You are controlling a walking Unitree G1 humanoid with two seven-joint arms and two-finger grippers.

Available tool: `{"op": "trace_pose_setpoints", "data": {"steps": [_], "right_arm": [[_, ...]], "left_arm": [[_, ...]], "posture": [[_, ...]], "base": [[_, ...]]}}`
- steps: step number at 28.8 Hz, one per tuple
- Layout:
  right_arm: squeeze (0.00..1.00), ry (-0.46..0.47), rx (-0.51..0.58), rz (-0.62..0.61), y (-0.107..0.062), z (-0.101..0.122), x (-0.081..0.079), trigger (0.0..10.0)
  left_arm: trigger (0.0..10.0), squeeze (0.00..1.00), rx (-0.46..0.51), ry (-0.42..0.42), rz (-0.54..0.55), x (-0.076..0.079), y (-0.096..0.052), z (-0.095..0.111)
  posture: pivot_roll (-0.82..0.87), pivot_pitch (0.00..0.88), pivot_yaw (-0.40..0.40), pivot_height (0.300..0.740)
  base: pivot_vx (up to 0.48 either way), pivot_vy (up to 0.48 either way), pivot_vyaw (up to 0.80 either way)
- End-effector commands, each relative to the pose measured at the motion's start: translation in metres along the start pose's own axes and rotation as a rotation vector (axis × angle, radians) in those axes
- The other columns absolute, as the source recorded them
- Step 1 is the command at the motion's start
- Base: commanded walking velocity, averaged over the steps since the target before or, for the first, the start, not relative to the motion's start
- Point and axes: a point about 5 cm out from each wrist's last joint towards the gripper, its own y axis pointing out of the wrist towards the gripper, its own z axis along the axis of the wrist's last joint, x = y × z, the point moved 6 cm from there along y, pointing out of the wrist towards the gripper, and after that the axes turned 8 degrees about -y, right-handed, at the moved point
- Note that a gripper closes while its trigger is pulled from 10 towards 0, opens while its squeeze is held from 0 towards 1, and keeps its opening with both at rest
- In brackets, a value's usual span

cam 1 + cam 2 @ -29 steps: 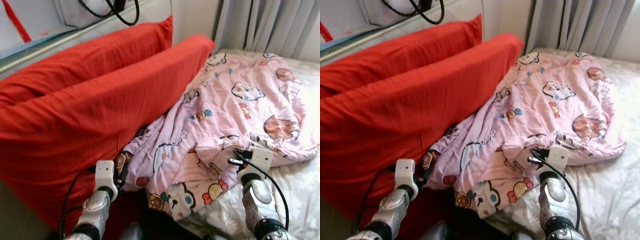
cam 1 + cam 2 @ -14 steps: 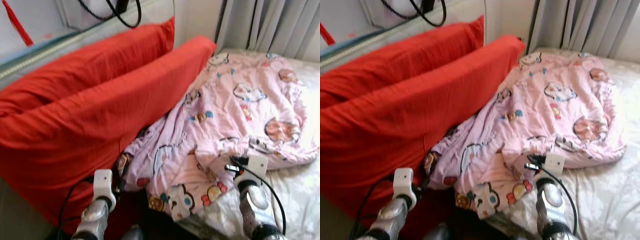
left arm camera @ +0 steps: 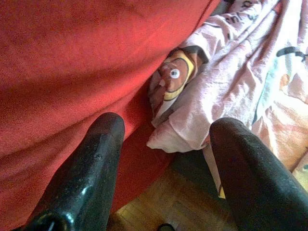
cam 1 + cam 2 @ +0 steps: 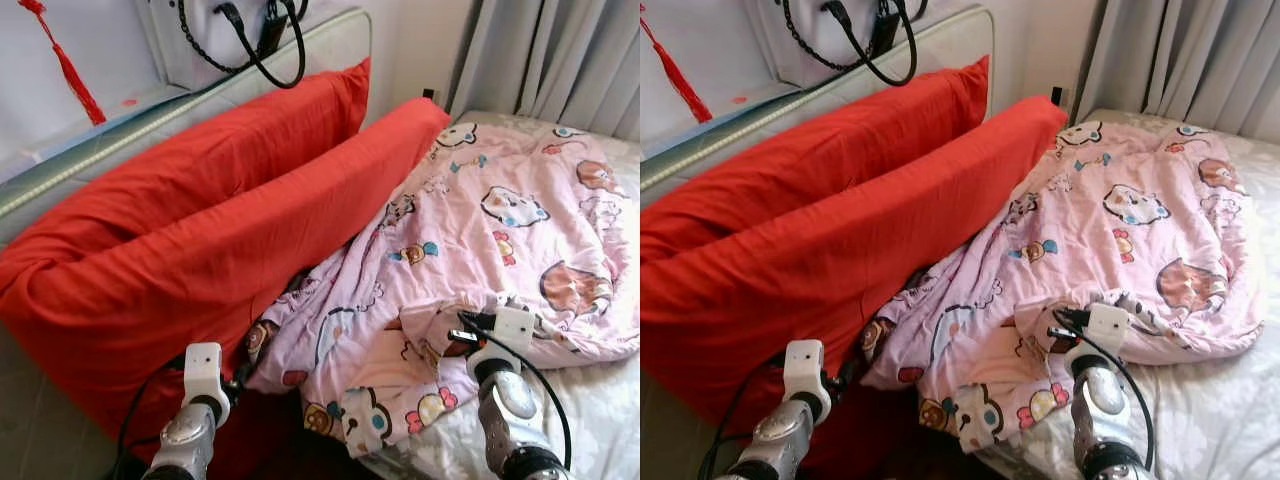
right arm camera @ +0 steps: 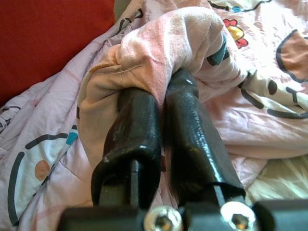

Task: Clean up the room

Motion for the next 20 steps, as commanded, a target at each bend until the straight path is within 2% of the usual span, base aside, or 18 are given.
{"op": "trace_pose_setpoints", "data": {"steps": [1,11,15,17,19,20], "right_arm": [[0.00,-0.006,0.005,0.001,0.002,0.003,0.001,10.0],[0.00,-0.006,-0.016,-0.027,0.006,0.006,0.007,10.0],[0.00,-0.017,-0.028,-0.016,0.007,0.006,0.006,10.0],[0.00,-0.036,-0.030,-0.001,0.009,0.007,0.003,10.0],[0.00,-0.049,-0.030,0.003,0.010,0.008,0.003,10.0],[0.00,-0.050,-0.028,0.003,0.010,0.009,0.003,10.0]], "left_arm": [[10.0,0.00,-0.025,-0.009,0.035,-0.011,-0.003,-0.007],[10.0,0.00,-0.086,-0.086,0.098,-0.020,-0.006,-0.020],[10.0,0.00,-0.147,-0.145,0.118,-0.023,-0.009,-0.034],[10.0,0.00,-0.190,-0.215,0.148,-0.028,-0.014,-0.046],[10.0,0.00,-0.220,-0.222,0.163,-0.031,-0.019,-0.056],[10.0,0.00,-0.236,-0.199,0.164,-0.033,-0.021,-0.061]], "posture": [[0.10,0.000,0.016,0.740],[0.08,0.000,0.016,0.740],[0.08,0.000,0.016,0.740],[0.07,0.000,0.016,0.740],[0.07,0.000,0.015,0.740],[0.07,0.000,0.013,0.740]], "base": [[0.000,0.000,0.00],[0.000,0.000,0.00],[0.000,0.000,0.00],[0.000,0.000,0.00],[0.000,0.000,0.00],[0.000,0.000,0.00]]}}
